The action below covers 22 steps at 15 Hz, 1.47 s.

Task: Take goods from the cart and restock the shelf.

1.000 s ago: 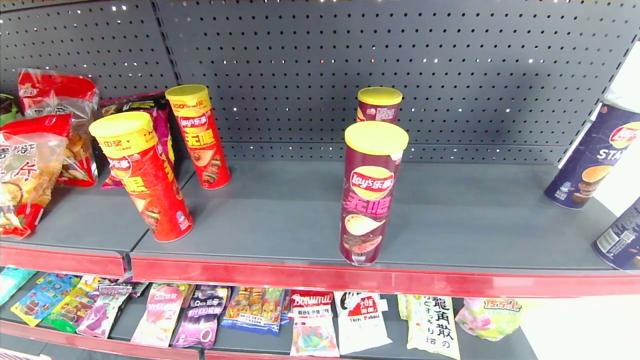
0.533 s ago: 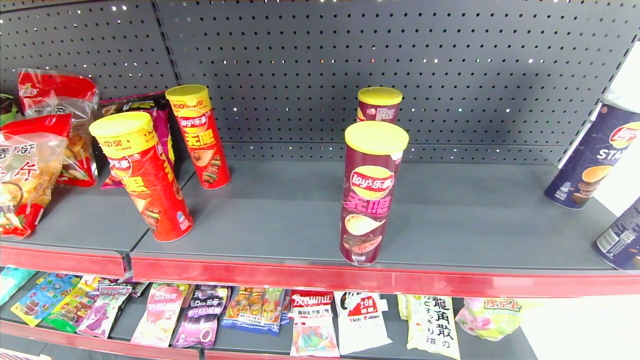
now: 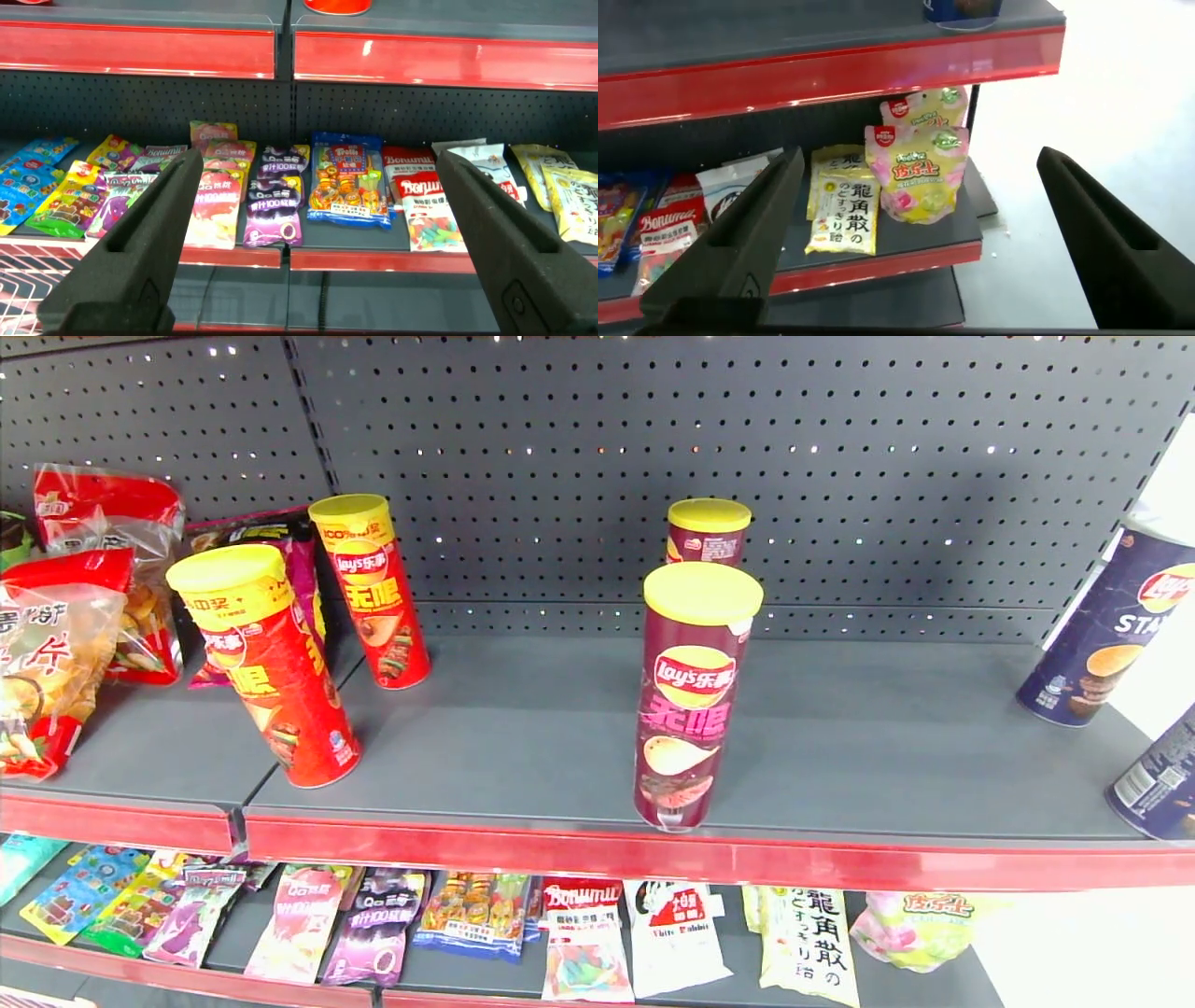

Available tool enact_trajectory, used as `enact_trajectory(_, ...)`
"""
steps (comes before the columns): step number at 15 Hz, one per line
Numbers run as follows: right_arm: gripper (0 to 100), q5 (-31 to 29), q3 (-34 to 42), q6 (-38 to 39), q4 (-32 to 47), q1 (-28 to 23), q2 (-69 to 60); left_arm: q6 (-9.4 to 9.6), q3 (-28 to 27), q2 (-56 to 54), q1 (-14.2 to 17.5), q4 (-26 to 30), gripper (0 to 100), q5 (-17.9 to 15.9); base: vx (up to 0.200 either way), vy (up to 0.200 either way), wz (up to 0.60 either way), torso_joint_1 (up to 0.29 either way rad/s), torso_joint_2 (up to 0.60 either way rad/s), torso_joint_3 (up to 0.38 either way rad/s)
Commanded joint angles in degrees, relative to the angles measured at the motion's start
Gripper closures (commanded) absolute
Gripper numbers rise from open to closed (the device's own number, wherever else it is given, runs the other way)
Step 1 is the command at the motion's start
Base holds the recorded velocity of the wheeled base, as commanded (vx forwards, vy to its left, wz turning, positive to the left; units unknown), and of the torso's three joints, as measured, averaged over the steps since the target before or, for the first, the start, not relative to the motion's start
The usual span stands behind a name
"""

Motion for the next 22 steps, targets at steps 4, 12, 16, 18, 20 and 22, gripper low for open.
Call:
enact_trajectory(4,0,7.54,5.97,-9.87,-15.52,0.02,0.07,-0.01,0.01,0.1,-0.03,-0.01,0,0.03,0.0,0.0,0.0,0.0,0.0,0.0)
enact_trajectory(12,0,11.93,6.23,-2.4,-10.6,-0.25,1.13,-0.01,0.01,0.1,-0.03,-0.01,0,0.03,0.0,0.0,0.0,0.0,0.0,0.0)
enact_trajectory(16,0,11.85,6.23,-1.87,-10.6,0.02,0.07,-0.01,0.01,0.1,-0.03,-0.01,0,0.03,0.0,0.0,0.0,0.0,0.0,0.0)
enact_trajectory(18,0,11.85,6.23,-1.96,-10.6,-0.07,0.07,-0.01,0.01,0.1,-0.03,-0.01,0,0.03,0.0,0.0,0.0,0.0,0.0,0.0)
enact_trajectory(20,0,11.85,6.23,-1.96,-10.6,-0.07,0.07,-0.01,0.01,0.1,-0.03,-0.01,0,0.03,0.0,0.0,0.0,0.0,0.0,0.0)
enact_trajectory(22,0,11.76,6.23,-1.96,-10.51,-0.07,0.07,-0.01,0.01,0.1,-0.03,-0.01,0,0.03,0.0,0.0,0.0,0.0,0.0,0.0)
